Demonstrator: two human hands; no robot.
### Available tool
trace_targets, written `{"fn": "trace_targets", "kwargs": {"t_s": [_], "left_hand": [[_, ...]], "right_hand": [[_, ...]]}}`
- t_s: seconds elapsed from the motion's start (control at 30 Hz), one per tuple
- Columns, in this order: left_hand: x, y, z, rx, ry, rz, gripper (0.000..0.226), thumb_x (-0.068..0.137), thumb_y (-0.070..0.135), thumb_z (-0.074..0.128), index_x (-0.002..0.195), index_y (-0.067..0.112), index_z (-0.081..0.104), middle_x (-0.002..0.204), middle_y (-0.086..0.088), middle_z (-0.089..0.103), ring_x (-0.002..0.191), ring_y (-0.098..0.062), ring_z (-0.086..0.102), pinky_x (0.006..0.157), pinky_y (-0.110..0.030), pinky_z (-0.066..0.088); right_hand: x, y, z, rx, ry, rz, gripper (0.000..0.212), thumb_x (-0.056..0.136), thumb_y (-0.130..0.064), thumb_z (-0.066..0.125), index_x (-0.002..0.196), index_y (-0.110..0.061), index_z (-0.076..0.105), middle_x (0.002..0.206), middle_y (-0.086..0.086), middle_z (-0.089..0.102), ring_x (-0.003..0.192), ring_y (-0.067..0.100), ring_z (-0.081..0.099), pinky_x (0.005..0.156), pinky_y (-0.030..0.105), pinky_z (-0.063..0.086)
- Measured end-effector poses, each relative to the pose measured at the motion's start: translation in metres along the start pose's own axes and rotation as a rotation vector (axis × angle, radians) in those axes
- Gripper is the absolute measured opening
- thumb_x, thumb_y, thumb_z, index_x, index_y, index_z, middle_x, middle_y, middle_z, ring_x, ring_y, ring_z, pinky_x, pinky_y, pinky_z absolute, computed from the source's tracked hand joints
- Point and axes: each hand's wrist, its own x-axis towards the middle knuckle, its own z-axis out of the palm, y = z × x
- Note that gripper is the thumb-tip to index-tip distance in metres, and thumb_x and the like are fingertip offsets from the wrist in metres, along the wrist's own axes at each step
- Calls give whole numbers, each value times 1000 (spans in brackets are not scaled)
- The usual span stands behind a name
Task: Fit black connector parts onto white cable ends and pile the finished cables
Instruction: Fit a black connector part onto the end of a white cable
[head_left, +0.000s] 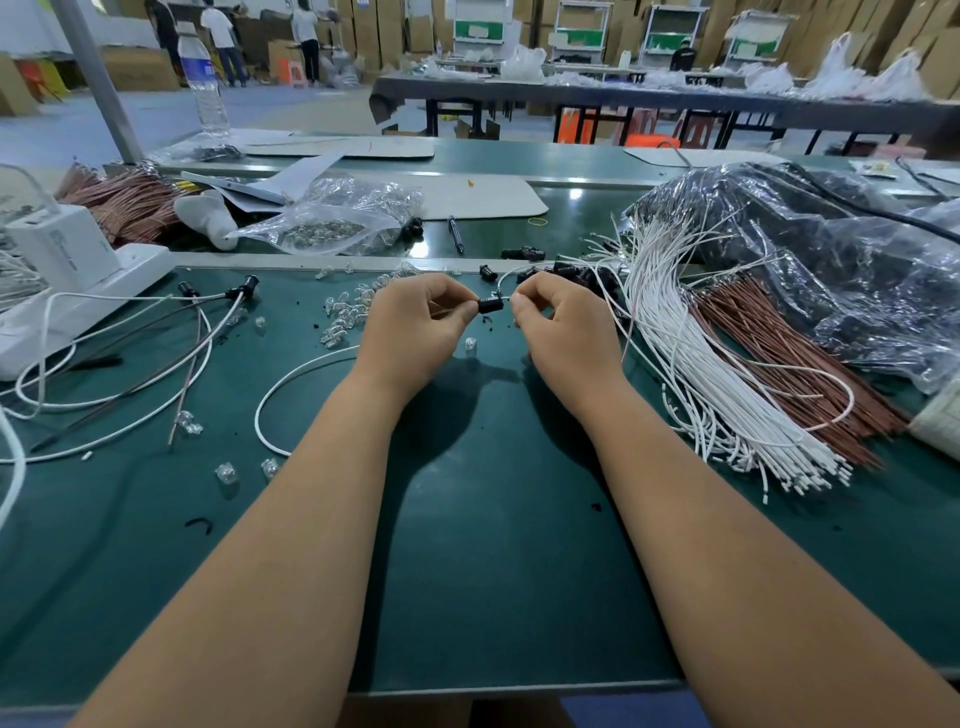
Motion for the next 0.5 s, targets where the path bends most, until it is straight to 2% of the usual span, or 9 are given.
{"fn": "trace_targets", "kwargs": {"t_s": [0.13, 0.27, 0.37, 0.5], "left_hand": [[0, 2, 0, -45, -41, -34, 5, 88, 9, 67, 89, 10, 71, 72, -1, 67, 59, -3, 56, 59, -13, 45], [0, 3, 0, -95, -79, -104, 8, 89, 12, 65, 83, 14, 69, 65, 1, 62, 50, 2, 47, 52, -10, 38], [1, 4, -3, -194, -73, -161, 12, 87, 15, 68, 76, 19, 70, 67, -3, 64, 57, -6, 50, 56, -13, 41], [1, 4, -6, -276, -38, -187, 17, 82, 19, 73, 68, 29, 72, 63, 0, 66, 59, -7, 53, 62, -18, 45]], "right_hand": [[0, 0, 2, -2, -30, -48, 15, 93, -25, 56, 78, -25, 58, 70, -8, 60, 58, 9, 49, 62, 33, 45], [0, 1, 4, -8, -49, -57, 14, 93, -22, 54, 79, -24, 55, 71, -5, 60, 64, 15, 49, 64, 39, 46], [-1, -1, 4, -9, -61, -73, 15, 93, -20, 52, 79, -25, 51, 69, -7, 54, 61, 13, 43, 61, 40, 43], [-2, -3, 1, -21, -65, -63, 13, 98, -23, 45, 86, -22, 49, 73, -2, 58, 63, 19, 49, 61, 40, 43]]}}
